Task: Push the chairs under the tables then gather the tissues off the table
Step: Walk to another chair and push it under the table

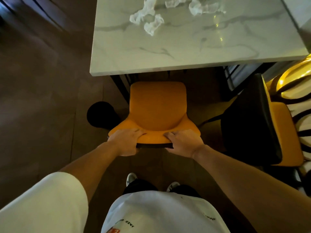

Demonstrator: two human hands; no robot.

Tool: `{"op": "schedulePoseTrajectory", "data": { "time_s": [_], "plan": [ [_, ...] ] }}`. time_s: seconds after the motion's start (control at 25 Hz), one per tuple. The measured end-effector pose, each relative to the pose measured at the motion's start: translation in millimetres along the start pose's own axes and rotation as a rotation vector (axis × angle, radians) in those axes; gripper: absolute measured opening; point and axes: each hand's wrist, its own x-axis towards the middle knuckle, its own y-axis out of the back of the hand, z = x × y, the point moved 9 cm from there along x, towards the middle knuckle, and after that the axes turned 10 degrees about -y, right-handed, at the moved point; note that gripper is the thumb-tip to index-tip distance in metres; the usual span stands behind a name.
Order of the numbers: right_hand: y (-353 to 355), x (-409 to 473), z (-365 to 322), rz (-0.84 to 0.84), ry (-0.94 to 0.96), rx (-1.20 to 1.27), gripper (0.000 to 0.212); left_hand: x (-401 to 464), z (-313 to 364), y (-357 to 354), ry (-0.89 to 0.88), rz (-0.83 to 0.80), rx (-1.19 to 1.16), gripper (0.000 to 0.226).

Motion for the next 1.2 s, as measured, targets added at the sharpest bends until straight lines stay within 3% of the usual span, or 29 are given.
{"op": "schedulePoseTrajectory", "data": {
  "time_s": [0.4, 0.64, 1.2],
  "plan": [
    [24.5, 44.0, 25.4, 0.023, 0.041, -0.056, 0.059, 29.3, -21.9, 34.6, 0.001, 0.141, 0.033, 0.059],
    [38.5, 77.9, 43.8, 0.037, 0.043, -0.066, 0.065, 55.1, -44.8, 49.5, 0.023, 0.127, 0.111, 0.072],
    [81.8, 151.0, 65.3, 0.079, 0.04, -0.061, 0.059, 105.0, -89.7, 105.2, 0.041, 0.168, 0.173, 0.068]
  ]
}}
